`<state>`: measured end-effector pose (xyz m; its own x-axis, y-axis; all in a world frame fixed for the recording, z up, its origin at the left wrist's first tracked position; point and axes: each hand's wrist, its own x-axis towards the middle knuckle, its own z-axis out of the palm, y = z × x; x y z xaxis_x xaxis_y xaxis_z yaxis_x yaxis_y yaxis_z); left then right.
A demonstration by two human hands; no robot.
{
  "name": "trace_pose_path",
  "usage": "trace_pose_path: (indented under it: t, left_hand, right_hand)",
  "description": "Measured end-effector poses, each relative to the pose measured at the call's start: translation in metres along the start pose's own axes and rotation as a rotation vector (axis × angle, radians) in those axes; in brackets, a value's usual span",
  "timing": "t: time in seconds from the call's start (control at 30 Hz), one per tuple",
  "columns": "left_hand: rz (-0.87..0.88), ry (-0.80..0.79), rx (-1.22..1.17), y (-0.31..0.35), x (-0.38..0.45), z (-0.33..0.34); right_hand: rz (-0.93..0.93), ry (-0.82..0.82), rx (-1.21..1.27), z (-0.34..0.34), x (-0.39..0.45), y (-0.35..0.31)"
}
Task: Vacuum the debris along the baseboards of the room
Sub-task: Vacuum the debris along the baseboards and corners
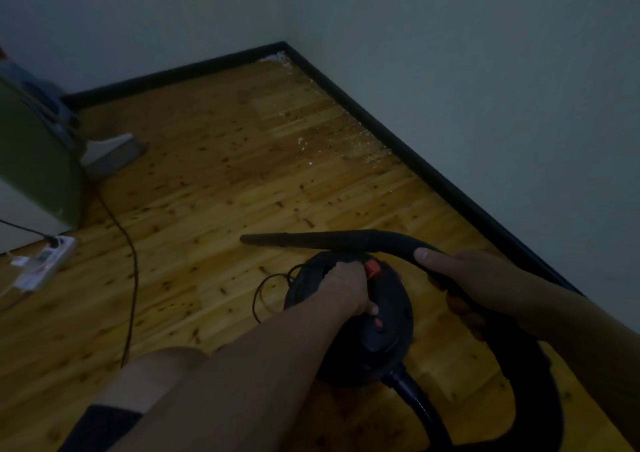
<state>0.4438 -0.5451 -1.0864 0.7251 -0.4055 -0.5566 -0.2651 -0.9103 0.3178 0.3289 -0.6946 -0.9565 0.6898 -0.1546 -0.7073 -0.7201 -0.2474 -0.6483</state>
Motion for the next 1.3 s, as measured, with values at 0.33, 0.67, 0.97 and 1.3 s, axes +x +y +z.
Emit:
trace_pose_path:
  t: [0.33, 0.67, 0.97, 1.3]
  left_hand:
    - [0.022, 0.010, -0.032, -0.001, 0.007, 0.003]
    - [0.065, 0.018, -0.037, 0.000, 0.036, 0.002]
    - [0.139, 0.049, 0.048, 0.023, 0.059, -0.008]
    - [0.231, -0.034, 0.140, 0.035, 0.071, -0.010]
  right_hand:
    - [0.020, 0.178, 0.142, -0.023, 0.007, 0.016]
    - [0.040, 0.338, 0.303, -0.037, 0.010, 0.040]
    - [0.086, 0.478, 0.479, -0.041, -0.020, 0.076]
    - [0.103, 0.639, 0.620, -0.019, -0.038, 0.097]
